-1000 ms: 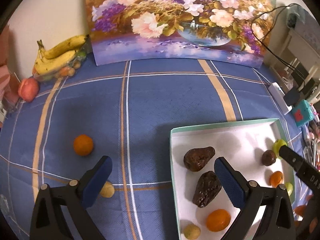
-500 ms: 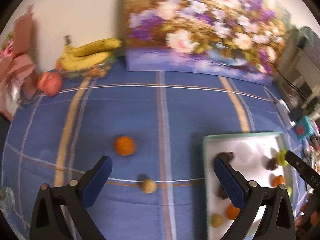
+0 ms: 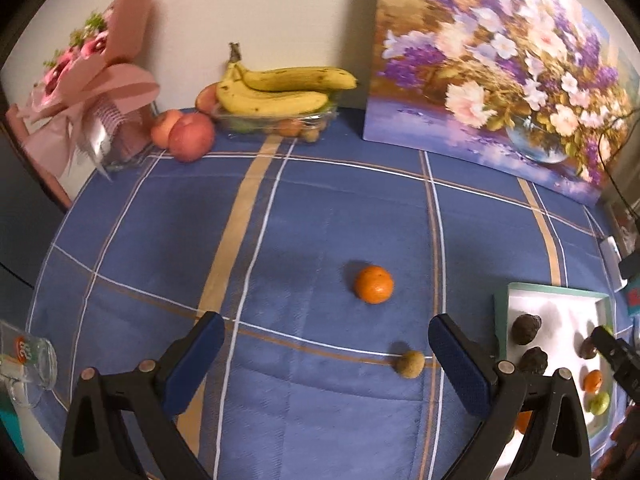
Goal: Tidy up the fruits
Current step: 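Move left tool to a tangerine while right tool moves to small tan fruit, then close left tool on the tangerine while right tool grasps the tan fruit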
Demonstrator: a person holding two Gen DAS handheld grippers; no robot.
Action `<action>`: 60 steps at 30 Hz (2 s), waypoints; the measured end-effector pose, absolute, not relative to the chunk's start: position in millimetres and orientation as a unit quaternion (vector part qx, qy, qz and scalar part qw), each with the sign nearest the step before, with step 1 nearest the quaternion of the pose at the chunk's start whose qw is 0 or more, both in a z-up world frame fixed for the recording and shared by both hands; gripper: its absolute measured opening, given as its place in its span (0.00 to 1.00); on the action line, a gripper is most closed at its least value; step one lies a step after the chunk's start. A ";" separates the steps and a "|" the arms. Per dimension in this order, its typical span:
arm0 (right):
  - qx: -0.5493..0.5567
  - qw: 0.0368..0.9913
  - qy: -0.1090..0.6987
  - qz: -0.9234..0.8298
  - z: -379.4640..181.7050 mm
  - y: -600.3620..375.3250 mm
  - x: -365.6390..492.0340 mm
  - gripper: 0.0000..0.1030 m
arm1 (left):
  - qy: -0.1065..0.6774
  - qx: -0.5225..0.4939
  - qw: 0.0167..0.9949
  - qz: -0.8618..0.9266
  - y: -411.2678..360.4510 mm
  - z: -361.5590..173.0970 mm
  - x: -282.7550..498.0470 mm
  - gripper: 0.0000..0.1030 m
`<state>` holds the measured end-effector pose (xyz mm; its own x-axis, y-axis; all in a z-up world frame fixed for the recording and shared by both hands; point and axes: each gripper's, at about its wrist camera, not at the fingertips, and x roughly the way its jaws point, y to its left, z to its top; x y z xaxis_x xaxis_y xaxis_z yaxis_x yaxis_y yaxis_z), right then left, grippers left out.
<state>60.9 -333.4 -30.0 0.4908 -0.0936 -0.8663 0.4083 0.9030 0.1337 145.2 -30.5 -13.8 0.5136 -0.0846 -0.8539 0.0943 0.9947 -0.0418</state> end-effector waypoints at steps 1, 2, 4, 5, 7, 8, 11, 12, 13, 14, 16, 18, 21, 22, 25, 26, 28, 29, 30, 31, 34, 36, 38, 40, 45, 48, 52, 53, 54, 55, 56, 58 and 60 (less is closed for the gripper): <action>0.159 0.850 0.483 -0.140 -29.6 -326.9 63.2 0.89 | 0.492 0.002 0.869 -0.050 -27.6 -13.8 145.4 1.00; 0.157 0.851 0.483 -0.134 -29.5 -322.3 65.0 0.89 | 0.493 0.000 0.869 -0.049 -24.2 -14.1 145.8 1.00; 0.153 0.853 0.484 -0.121 -29.7 -311.4 69.1 0.89 | 0.495 -0.003 0.868 -0.045 -17.4 -14.7 145.7 1.00; 0.151 0.854 0.485 -0.114 -30.0 -305.6 71.2 0.89 | 0.495 -0.005 0.868 -0.042 -13.5 -15.3 146.2 1.00; 0.150 0.855 0.485 -0.102 -30.7 -295.1 74.1 0.89 | 0.497 -0.009 0.867 -0.037 -5.7 -17.1 147.0 1.00; 0.150 0.856 0.485 -0.095 -31.1 -289.4 75.8 0.89 | 0.499 -0.014 0.866 -0.034 -0.5 -18.3 147.6 1.00; 0.146 0.860 0.483 -0.076 -31.7 -272.2 80.2 0.89 | 0.502 -0.026 0.864 -0.025 11.8 -21.4 149.5 1.00; 0.144 0.861 0.482 -0.069 -31.6 -266.0 81.7 0.89 | 0.503 -0.030 0.864 -0.021 16.6 -22.6 150.1 1.00; 0.141 0.863 0.482 -0.061 -31.8 -258.9 83.4 0.89 | 0.504 -0.032 0.863 -0.017 20.2 -23.8 150.9 1.00; 0.140 0.864 0.481 -0.055 -32.0 -253.6 84.3 0.89 | 0.505 -0.034 0.862 -0.013 24.6 -25.2 151.3 1.00; 0.142 0.864 0.480 -0.043 -33.6 -243.6 87.2 0.89 | 0.508 -0.038 0.861 -0.007 31.9 -28.6 152.8 1.00; 0.145 0.863 0.483 -0.028 -36.4 -233.3 90.6 0.89 | 0.513 -0.044 0.857 -0.003 38.1 -33.2 154.7 1.00; 0.144 0.859 0.491 -0.012 -42.4 -219.6 95.7 0.89 | 0.522 -0.045 0.852 -0.002 42.3 -40.4 157.3 1.00; 0.143 0.857 0.495 -0.007 -45.3 -215.0 97.6 0.89 | 0.525 -0.045 0.850 -0.002 43.0 -42.6 158.4 1.00; 0.139 0.853 0.502 -0.002 -53.3 -206.1 101.6 0.89 | 0.533 -0.047 0.845 -0.002 44.5 -50.6 161.5 1.00; 0.139 0.852 0.505 0.001 -56.3 -203.4 103.6 0.89 | 0.536 -0.048 0.843 -0.001 44.9 -52.9 162.9 1.00; 0.138 0.849 0.511 0.006 -62.3 -198.3 106.8 0.89 | 0.541 -0.051 0.840 -0.002 46.5 -57.1 166.2 1.00; 0.138 0.846 0.515 0.008 -66.1 -196.3 108.7 0.89 | 0.542 -0.052 0.839 -0.002 47.0 -58.6 166.9 1.00; 0.138 0.842 0.521 0.009 -70.1 -194.6 110.6 0.88 | 0.544 -0.054 0.837 -0.003 47.3 -60.6 168.0 1.00; 0.137 0.838 0.528 0.009 -74.5 -192.4 112.3 0.88 | 0.546 -0.055 0.836 -0.004 47.6 -62.0 168.5 1.00; 0.130 0.833 0.538 0.014 -83.0 -184.7 115.7 0.85 | 0.555 -0.057 0.830 -0.007 45.9 -69.3 172.2 1.00; 0.127 0.831 0.542 0.021 -86.7 -179.8 118.2 0.81 | 0.560 -0.055 0.826 -0.006 44.3 -73.1 173.6 1.00; 0.125 0.829 0.544 0.027 -89.8 -175.8 119.5 0.76 | 0.562 -0.051 0.826 -0.003 43.2 -74.8 174.8 1.00; 0.121 0.829 0.545 0.034 -92.8 -171.3 120.4 0.75 | 0.562 -0.045 0.826 0.002 42.9 -75.4 175.7 1.00; 0.124 0.821 0.556 0.045 -102.5 -167.3 125.3 0.69 | 0.565 -0.052 0.823 0.003 45.2 -77.9 178.3 1.00; 0.127 0.818 0.560 0.047 -106.9 -164.7 128.0 0.63 | 0.568 -0.051 0.822 0.003 44.2 -79.3 179.5 1.00; 0.124 0.816 0.562 0.055 -110.4 -159.5 128.6 0.55 | 0.569 -0.051 0.821 -0.003 41.2 -82.1 180.1 1.00; 0.122 0.816 0.562 0.058 -110.7 -157.5 129.1 0.54 | 0.569 -0.051 0.821 -0.004 40.5 -82.4 180.2 1.00; 0.120 0.817 0.562 0.059 -110.9 -155.9 129.5 0.51 | 0.569 -0.051 0.821 -0.004 40.1 -82.8 179.9 1.00; 0.119 0.817 0.560 0.061 -110.7 -154.4 130.0 0.48 | 0.569 -0.051 0.821 -0.005 39.9 -83.0 179.5 1.00; 0.120 0.818 0.559 0.064 -110.4 -153.8 130.1 0.46 | 0.569 -0.051 0.821 -0.005 39.7 -83.2 179.3 1.00; 0.119 0.818 0.559 0.069 -110.4 -152.3 130.1 0.38 | 0.568 -0.053 0.821 -0.005 39.8 -83.6 179.3 1.00; 0.119 0.818 0.558 0.070 -111.2 -150.7 130.9 0.34 | 0.568 -0.054 0.821 -0.005 39.9 -83.2 179.6 1.00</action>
